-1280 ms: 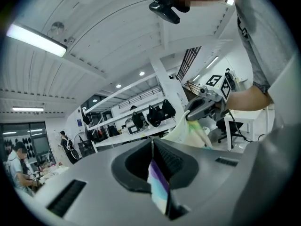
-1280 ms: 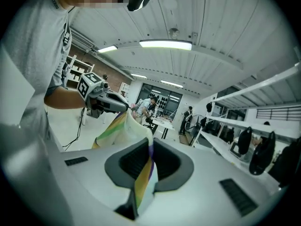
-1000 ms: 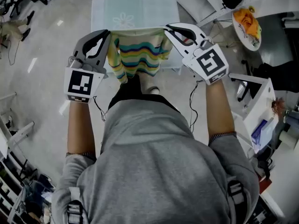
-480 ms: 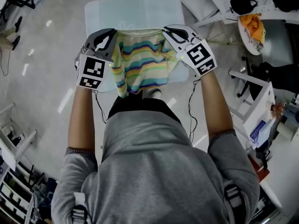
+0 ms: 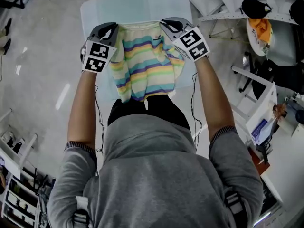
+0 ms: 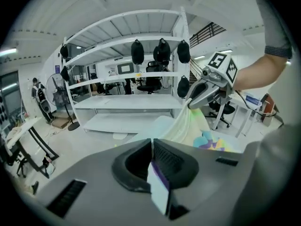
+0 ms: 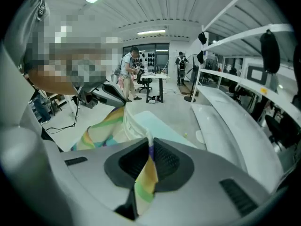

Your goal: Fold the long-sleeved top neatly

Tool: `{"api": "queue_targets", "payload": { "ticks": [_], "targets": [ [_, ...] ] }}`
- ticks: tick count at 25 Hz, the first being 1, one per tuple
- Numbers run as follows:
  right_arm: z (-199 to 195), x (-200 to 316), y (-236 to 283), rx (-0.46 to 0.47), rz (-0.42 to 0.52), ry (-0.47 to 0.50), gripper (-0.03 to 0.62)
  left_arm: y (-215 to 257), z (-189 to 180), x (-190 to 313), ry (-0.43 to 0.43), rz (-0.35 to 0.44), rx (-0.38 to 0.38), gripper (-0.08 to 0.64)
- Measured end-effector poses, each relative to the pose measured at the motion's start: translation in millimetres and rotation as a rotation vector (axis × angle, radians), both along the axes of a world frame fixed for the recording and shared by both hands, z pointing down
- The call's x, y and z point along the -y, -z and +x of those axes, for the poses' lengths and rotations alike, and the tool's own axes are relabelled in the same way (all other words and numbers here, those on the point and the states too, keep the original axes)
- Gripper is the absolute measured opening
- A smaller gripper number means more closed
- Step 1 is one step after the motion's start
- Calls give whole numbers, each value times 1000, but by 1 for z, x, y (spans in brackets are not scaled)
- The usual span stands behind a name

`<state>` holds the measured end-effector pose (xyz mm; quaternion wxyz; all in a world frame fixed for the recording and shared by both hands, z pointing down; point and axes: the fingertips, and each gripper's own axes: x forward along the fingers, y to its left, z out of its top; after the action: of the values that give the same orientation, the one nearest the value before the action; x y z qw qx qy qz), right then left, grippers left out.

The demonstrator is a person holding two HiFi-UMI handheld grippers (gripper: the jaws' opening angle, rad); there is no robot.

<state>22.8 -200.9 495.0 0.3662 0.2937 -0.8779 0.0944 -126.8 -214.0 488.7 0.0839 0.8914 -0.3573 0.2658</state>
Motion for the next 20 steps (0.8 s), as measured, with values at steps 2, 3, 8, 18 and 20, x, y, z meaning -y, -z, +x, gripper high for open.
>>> {"api": "queue_targets", "payload": {
  "ticks": [2, 3, 8, 18, 20],
  "targets": [
    [-3, 12, -12, 0, -6, 3, 38, -13, -4, 13, 3, -15, 13, 29],
    [-4, 19, -19, 0, -10, 7, 40, -21, -4, 19, 0, -21, 24, 29],
    [-4, 55, -56, -3, -35, 23, 38, -56, -5, 51, 10, -60, 50, 29],
    [9, 134, -139, -54, -70, 0, 37, -128, 8, 126, 25, -107, 103, 29],
    [12, 148, -152, -59, -77, -6, 37, -138, 12, 139, 24, -106, 113, 29]
  ]
}}
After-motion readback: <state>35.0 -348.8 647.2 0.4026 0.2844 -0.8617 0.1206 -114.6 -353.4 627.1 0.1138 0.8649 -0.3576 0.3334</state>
